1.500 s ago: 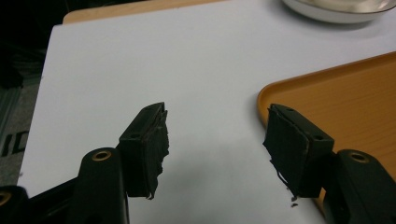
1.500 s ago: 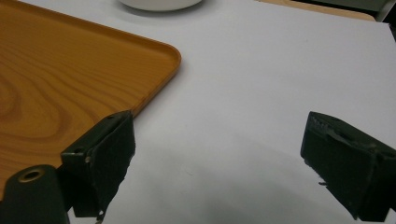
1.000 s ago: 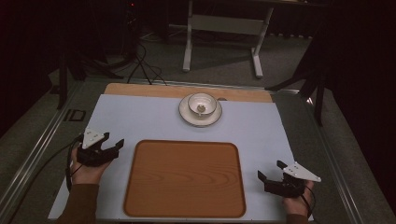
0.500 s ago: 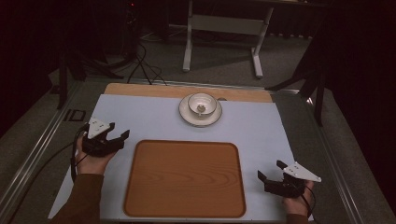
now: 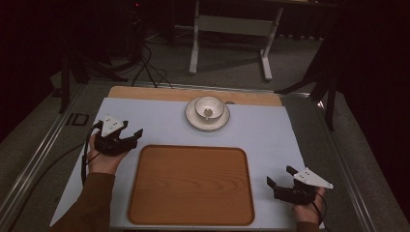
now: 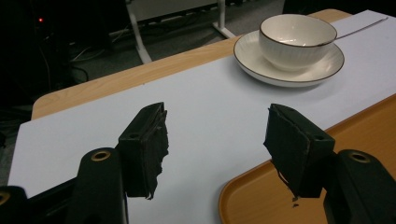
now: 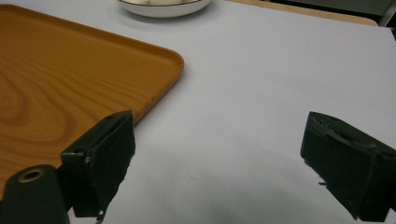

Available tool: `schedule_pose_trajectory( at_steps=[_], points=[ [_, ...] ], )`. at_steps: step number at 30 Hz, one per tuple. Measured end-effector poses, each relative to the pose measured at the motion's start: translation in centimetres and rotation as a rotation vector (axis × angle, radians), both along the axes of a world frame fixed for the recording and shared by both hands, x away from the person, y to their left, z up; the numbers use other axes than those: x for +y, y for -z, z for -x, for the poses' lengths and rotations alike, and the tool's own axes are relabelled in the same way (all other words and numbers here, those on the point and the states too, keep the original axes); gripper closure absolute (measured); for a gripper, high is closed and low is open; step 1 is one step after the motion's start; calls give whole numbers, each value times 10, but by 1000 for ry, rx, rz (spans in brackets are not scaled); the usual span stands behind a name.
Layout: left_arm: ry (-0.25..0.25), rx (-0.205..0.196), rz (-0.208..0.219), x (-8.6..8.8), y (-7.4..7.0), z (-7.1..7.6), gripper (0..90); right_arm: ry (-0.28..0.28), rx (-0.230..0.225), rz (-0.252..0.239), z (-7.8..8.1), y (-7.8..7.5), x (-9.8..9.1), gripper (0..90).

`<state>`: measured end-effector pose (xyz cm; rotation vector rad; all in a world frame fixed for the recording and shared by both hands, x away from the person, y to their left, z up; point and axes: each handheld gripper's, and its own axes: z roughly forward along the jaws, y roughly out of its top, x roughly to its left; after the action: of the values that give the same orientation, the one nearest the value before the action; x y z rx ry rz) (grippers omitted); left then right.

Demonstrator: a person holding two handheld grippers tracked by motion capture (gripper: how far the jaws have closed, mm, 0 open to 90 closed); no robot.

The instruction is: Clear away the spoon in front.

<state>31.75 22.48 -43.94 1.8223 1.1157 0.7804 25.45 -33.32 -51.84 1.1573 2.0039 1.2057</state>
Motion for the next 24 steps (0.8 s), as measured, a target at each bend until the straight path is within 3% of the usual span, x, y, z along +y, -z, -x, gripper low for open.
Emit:
schedule_pose_trajectory(
  at_steps=[24],
  points=[
    [51,-17,-6,-22,-12,-22,381,-3,-5,3,0,0,1,101]
  ],
)
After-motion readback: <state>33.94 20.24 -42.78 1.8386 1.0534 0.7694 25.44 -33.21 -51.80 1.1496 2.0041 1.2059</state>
